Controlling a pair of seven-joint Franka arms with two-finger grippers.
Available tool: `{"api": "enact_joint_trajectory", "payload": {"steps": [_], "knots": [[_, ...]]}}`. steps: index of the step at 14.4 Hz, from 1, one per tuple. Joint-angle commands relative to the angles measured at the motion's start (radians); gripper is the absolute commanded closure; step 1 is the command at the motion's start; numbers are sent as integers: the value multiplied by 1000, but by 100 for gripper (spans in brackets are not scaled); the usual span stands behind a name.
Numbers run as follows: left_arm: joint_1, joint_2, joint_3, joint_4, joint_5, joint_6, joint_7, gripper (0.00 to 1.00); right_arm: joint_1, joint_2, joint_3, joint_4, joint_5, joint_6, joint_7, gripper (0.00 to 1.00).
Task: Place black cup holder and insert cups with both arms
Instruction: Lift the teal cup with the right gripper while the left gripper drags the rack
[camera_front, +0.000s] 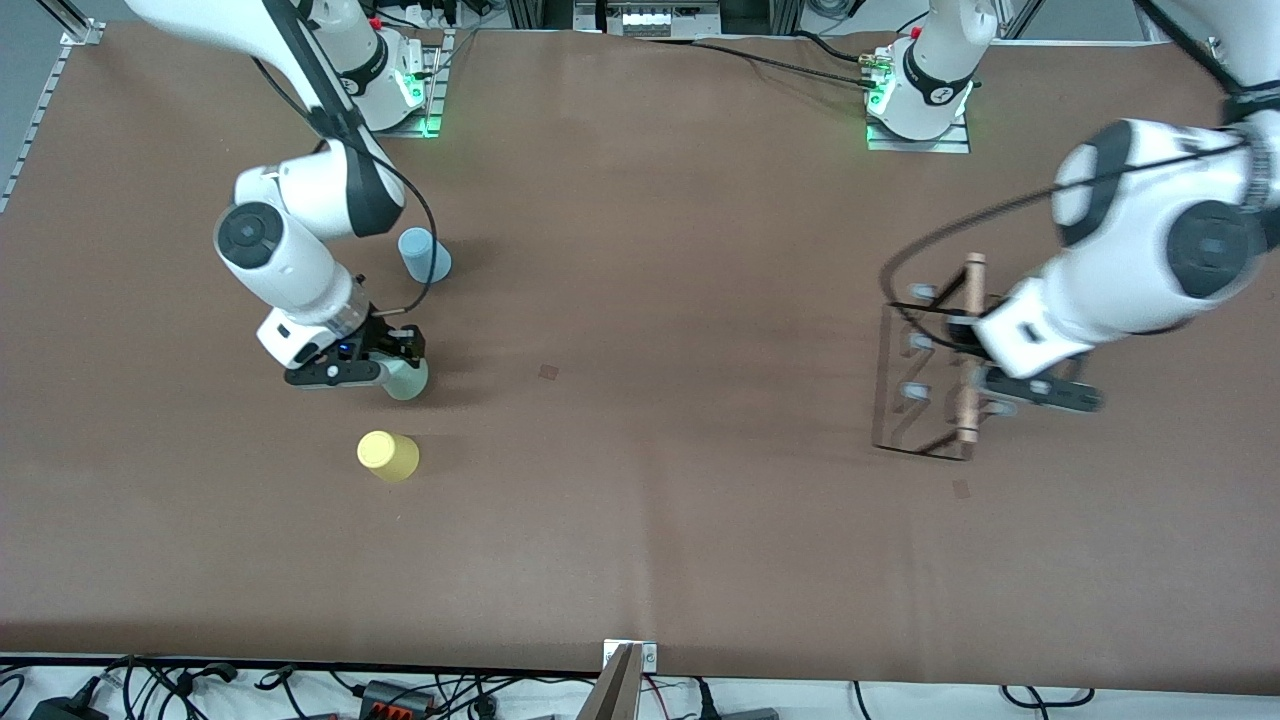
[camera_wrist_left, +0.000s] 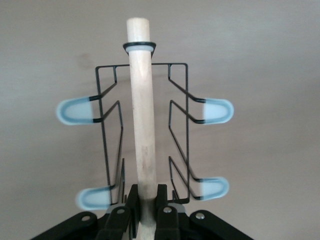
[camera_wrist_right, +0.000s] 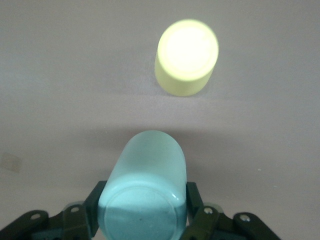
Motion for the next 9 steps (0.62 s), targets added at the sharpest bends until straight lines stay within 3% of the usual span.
{"api": "enact_joint_trajectory", "payload": {"steps": [1, 5, 9], "knots": [[-34, 26, -109, 22, 4, 34, -195, 99, 1, -81, -20, -13, -2, -65, -31, 95], [-243, 92, -132, 22, 18, 152, -508, 99, -18, -147, -22, 15, -54, -179, -31, 95], [-361, 145, -132, 22, 18, 248, -680, 99, -25, -167, -22, 90, -57, -325, -37, 95]]}}
